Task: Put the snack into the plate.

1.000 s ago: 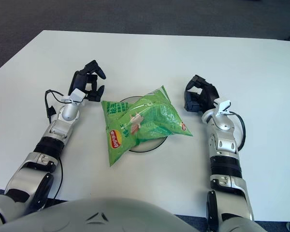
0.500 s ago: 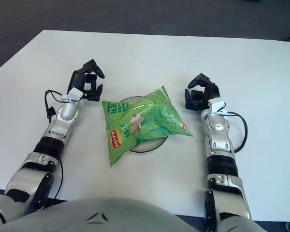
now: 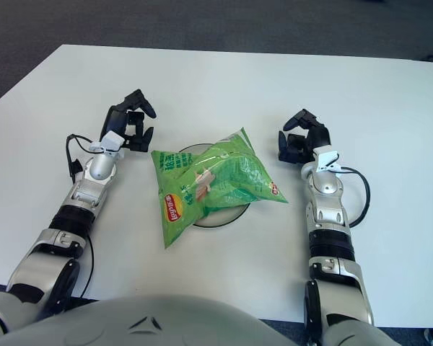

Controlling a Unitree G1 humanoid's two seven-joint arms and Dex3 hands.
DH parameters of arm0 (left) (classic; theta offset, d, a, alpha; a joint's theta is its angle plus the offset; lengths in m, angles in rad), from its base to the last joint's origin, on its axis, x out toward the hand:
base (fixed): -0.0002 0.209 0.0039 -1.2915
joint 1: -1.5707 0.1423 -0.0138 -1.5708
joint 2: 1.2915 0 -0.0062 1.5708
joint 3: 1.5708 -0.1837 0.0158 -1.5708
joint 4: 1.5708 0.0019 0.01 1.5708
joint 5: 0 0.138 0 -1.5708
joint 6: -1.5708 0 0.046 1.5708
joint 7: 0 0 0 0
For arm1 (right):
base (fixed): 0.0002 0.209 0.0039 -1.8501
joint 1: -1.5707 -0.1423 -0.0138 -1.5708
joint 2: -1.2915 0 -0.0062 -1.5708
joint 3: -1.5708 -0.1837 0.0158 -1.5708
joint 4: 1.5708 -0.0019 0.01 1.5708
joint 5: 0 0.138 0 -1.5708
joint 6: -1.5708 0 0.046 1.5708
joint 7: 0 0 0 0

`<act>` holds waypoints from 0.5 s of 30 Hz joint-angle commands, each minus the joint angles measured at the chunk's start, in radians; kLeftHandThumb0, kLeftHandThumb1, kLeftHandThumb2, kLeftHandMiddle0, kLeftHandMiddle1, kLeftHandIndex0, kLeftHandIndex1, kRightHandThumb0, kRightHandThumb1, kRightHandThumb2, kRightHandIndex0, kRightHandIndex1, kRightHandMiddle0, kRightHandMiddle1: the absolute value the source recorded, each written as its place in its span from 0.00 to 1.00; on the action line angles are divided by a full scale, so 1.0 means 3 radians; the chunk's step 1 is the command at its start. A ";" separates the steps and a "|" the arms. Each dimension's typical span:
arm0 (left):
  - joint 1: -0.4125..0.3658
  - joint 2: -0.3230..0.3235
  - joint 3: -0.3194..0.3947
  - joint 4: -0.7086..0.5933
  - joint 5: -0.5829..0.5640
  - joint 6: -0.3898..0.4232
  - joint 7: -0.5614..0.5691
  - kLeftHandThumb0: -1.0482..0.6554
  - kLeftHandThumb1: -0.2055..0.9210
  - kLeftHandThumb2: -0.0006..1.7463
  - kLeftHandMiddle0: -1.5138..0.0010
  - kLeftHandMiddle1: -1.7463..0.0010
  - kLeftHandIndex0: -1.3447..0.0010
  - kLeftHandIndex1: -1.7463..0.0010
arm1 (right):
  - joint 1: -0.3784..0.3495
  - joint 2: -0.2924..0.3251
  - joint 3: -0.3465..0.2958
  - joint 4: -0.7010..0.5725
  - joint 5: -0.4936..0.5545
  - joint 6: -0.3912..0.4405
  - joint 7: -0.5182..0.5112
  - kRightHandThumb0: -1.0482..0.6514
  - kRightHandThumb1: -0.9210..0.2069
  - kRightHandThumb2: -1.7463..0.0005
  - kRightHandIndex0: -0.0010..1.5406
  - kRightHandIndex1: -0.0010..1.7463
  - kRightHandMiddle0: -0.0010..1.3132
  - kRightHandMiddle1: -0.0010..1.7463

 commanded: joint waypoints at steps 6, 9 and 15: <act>0.0233 0.0035 -0.0024 0.0095 0.0054 0.0041 -0.0013 0.33 0.44 0.77 0.13 0.00 0.53 0.00 | 0.0183 0.0139 -0.0012 0.0107 0.0056 -0.0028 0.0013 0.35 0.47 0.30 0.87 1.00 0.42 1.00; 0.0239 0.0038 -0.0021 0.0089 0.0033 0.0054 -0.0038 0.33 0.45 0.76 0.13 0.00 0.54 0.00 | 0.0185 0.0138 -0.0016 0.0111 0.0066 -0.0058 0.0036 0.35 0.47 0.30 0.87 1.00 0.42 1.00; 0.0268 0.0023 -0.0005 0.0077 -0.0049 0.0050 -0.0099 0.33 0.47 0.75 0.13 0.00 0.55 0.00 | 0.0203 0.0136 -0.0014 0.0121 0.0065 -0.0119 0.0072 0.35 0.47 0.30 0.87 1.00 0.42 1.00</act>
